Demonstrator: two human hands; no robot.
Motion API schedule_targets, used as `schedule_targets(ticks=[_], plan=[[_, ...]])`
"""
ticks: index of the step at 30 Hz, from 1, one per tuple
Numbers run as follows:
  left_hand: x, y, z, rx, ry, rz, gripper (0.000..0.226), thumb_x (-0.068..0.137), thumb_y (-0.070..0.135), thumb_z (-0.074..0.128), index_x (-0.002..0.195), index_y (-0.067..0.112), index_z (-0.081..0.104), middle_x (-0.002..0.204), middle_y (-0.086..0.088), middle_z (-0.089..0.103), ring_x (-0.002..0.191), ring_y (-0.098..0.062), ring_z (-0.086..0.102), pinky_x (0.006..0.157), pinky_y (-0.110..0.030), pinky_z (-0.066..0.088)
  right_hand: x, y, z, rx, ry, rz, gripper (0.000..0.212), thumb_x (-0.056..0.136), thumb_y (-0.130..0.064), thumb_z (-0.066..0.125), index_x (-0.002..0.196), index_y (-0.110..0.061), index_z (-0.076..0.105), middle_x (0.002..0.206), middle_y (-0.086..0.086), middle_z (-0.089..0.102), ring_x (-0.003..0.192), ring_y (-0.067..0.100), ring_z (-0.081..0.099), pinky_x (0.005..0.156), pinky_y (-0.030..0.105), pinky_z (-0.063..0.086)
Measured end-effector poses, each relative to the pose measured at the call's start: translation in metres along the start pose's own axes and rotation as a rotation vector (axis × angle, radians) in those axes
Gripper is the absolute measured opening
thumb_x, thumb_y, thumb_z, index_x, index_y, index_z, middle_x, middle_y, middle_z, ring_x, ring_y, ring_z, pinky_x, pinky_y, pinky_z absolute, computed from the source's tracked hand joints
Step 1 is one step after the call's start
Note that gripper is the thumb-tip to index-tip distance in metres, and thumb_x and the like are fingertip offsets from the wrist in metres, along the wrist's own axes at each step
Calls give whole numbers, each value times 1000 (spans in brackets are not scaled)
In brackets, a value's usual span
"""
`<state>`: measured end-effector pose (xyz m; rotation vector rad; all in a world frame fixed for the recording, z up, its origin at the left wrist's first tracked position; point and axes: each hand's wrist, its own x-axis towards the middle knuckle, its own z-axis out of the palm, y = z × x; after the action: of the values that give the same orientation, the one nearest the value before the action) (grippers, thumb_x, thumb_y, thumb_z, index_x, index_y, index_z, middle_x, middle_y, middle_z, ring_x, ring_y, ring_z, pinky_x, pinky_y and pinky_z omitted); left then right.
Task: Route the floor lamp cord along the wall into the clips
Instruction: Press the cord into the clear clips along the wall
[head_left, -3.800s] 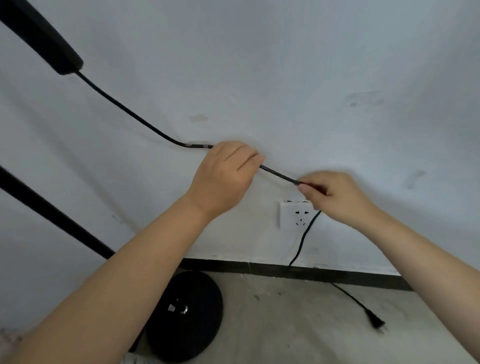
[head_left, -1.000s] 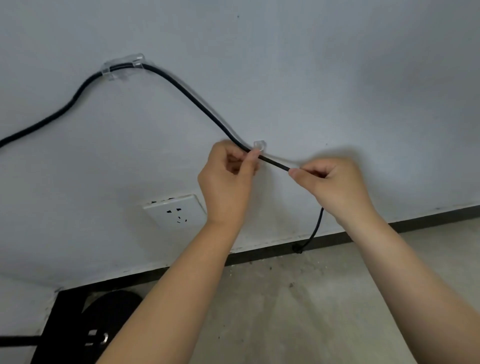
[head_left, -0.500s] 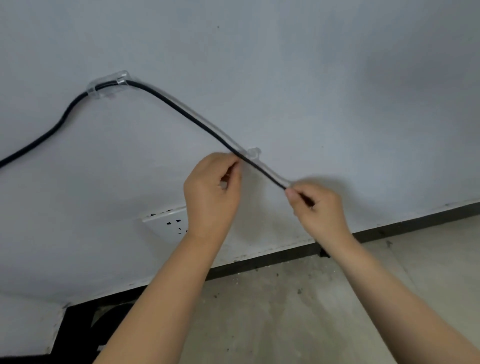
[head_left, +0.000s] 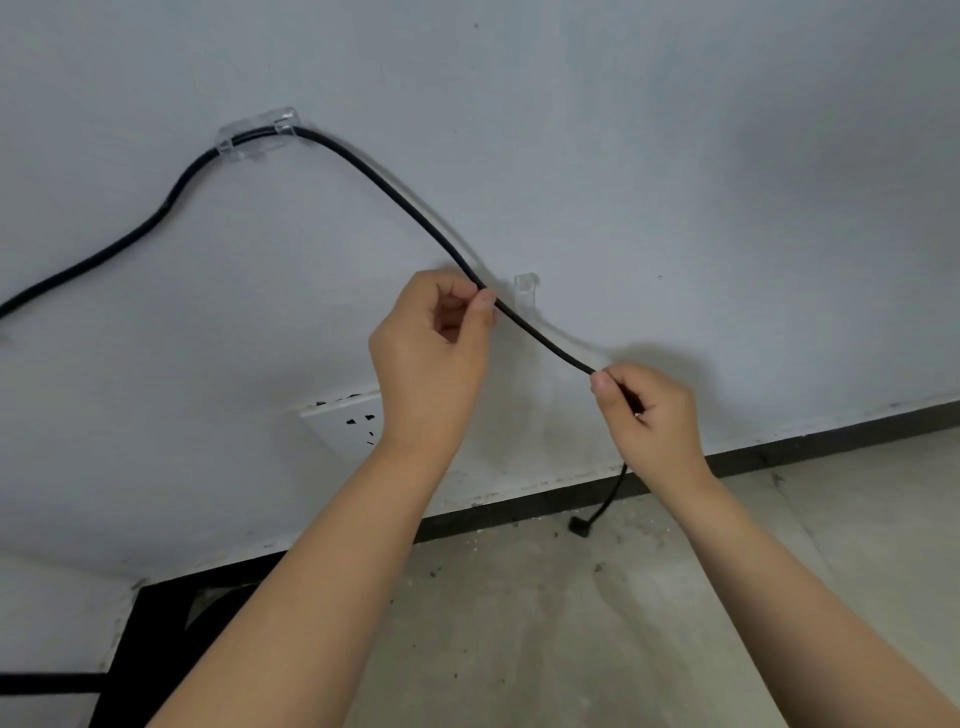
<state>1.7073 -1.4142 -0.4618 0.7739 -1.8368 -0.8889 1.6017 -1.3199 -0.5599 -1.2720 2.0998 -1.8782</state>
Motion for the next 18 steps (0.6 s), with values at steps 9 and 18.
schedule_targets(ticks=[9, 18], plan=[[4, 6, 15, 70, 56, 31, 38, 82, 2, 60, 62, 33, 50, 60, 14, 54, 58, -7, 55, 64, -18, 47, 16, 0, -10, -53, 97, 57, 34, 80, -20, 50, 59, 7, 55, 49, 28, 49, 52, 24, 38, 46, 15, 25], [8, 8, 10, 65, -25, 85, 23, 80, -3, 61, 79, 20, 63, 68, 17, 58, 67, -6, 60, 70, -18, 50, -4, 9, 37, -52, 62, 36, 19, 85, -7, 40, 90, 1, 57, 70, 18, 61, 58, 29, 57, 59, 37, 50]])
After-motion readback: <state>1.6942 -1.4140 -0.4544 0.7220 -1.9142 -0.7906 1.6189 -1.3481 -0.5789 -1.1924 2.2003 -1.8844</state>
